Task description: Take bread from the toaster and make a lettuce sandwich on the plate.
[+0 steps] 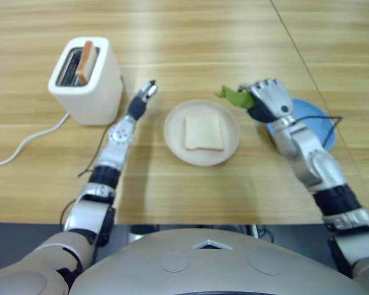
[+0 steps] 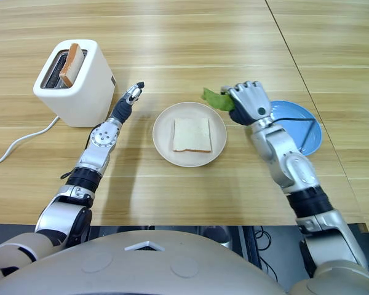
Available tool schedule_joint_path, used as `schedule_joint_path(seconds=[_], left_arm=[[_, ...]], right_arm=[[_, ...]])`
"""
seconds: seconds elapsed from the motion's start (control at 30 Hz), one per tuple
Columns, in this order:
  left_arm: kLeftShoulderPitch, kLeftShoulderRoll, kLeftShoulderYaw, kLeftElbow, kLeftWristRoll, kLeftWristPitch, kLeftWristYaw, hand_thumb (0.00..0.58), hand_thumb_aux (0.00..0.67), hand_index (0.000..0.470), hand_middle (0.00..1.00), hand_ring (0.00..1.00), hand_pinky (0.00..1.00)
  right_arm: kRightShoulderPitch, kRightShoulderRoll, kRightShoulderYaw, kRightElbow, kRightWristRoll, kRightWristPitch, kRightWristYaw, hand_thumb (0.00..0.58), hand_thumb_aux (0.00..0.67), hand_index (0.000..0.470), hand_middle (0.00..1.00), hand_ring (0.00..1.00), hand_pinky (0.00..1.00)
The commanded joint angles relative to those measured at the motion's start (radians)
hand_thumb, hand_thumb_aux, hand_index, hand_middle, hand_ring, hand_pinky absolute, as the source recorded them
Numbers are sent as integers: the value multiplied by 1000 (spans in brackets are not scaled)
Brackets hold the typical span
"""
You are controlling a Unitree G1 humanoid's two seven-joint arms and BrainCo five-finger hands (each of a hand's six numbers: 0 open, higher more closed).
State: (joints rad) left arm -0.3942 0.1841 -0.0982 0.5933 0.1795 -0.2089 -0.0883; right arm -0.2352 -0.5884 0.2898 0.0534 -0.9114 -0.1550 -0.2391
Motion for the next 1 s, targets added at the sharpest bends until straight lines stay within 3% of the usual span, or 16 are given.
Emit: schedule_joint_path(seconds=[0.03, 0.17, 0.37, 0.4, 0.43, 0.47, 0.5, 0.53, 0.57, 0.77, 1.0], left_arm=[[-6, -1, -1, 27, 0, 1, -2, 0, 0, 0, 0, 0, 0], [-5, -1, -6, 28, 4, 2, -3, 0, 0, 0, 0, 0, 0], [-3, 4, -8, 31, 7, 7, -3, 0, 0, 0, 0, 0, 0], [-5, 4, -9, 33, 7, 8, -3, 0, 0, 0, 0, 0, 0], [-6, 4, -9, 35, 8, 8, -3, 0, 0, 0, 0, 0, 0], [-7, 4, -10, 38, 9, 8, -3, 0, 0, 0, 0, 0, 0], [-8, 4, -9, 40, 9, 8, -3, 0, 0, 0, 0, 0, 0], [-10, 4, -9, 43, 9, 7, -3, 0, 0, 0, 0, 0, 0], [-12, 3, -9, 47, 10, 7, -3, 0, 0, 0, 0, 0, 0], [-18, 4, -13, 60, 14, 7, -8, 0, 0, 0, 0, 0, 0], [-11, 11, -13, 43, 17, 10, -11, 0, 0, 0, 0, 0, 0]], right_arm=[[-57, 52, 74, 118, -28, -22, 9, 580, 670, 460, 1000, 1000, 1000], [-66, 86, 134, 189, -47, -43, 13, 580, 670, 460, 1000, 1000, 1000], [14, 51, 150, 137, -43, -59, 35, 580, 670, 460, 1000, 1000, 1000], [28, 42, 147, 120, -45, -59, 41, 577, 620, 426, 988, 988, 988], [42, 34, 145, 103, -42, -62, 51, 545, 504, 346, 678, 678, 678], [54, 28, 144, 87, -35, -67, 62, 545, 504, 346, 678, 678, 678], [68, 23, 141, 69, -26, -72, 73, 512, 441, 303, 467, 467, 467], [79, 19, 139, 53, -20, -74, 82, 480, 391, 269, 63, 63, 63], [89, 15, 139, 38, -17, -77, 93, 0, 0, 0, 0, 0, 0], [148, -8, 175, -20, 39, -140, 246, 0, 0, 0, 0, 0, 0], [217, -48, 124, -88, 105, -160, 346, 0, 0, 0, 0, 0, 0]])
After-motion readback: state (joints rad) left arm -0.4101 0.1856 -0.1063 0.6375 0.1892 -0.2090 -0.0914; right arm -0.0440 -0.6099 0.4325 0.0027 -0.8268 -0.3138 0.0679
